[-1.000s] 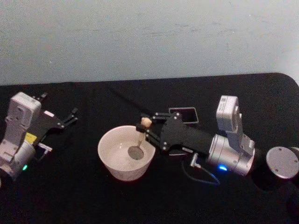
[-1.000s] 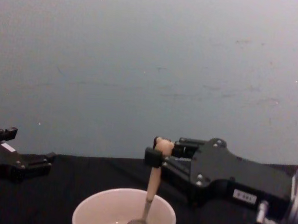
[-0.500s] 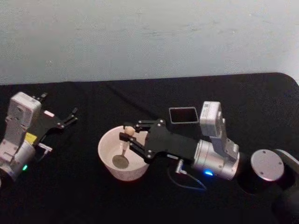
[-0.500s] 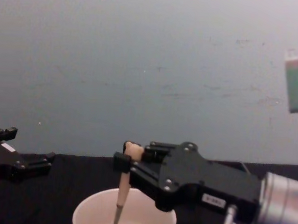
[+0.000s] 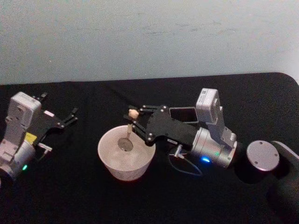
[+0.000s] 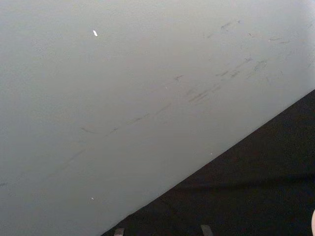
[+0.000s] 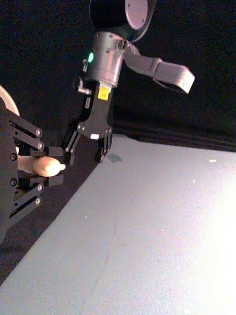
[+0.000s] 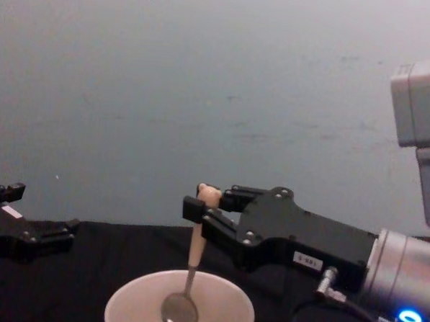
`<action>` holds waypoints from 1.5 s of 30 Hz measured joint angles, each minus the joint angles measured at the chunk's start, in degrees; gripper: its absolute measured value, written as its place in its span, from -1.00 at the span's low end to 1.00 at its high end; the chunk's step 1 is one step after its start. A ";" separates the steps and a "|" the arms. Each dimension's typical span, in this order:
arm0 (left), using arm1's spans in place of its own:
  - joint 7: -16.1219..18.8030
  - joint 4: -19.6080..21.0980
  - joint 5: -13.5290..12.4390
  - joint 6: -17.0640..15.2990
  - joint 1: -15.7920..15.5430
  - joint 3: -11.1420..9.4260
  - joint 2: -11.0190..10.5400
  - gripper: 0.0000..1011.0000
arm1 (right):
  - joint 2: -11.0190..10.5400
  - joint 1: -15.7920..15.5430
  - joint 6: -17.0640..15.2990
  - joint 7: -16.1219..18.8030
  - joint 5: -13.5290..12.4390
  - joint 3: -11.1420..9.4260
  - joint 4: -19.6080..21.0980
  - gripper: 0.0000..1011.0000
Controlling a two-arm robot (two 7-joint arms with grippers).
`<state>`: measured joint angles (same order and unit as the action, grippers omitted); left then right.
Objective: Pick up the stirring spoon with one hand, stir inside the cup, then place it back in its original position.
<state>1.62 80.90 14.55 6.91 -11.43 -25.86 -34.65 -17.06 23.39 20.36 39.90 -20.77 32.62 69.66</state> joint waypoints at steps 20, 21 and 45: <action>0.00 0.00 0.00 0.00 0.00 0.00 0.00 0.98 | -4.13 -3.33 -2.27 0.31 -0.09 -1.67 5.13 -0.58; 0.00 0.00 0.00 0.00 0.00 0.00 0.00 0.98 | -4.36 -3.59 -2.42 0.49 -0.23 -1.65 5.53 -0.58; 0.00 0.00 0.00 0.00 0.00 0.00 0.00 0.98 | -0.75 -1.05 -2.92 0.07 0.42 1.49 2.73 -0.58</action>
<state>1.62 80.90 14.55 6.91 -11.43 -25.86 -34.65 -17.81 22.33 17.43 39.97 -20.36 34.11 72.39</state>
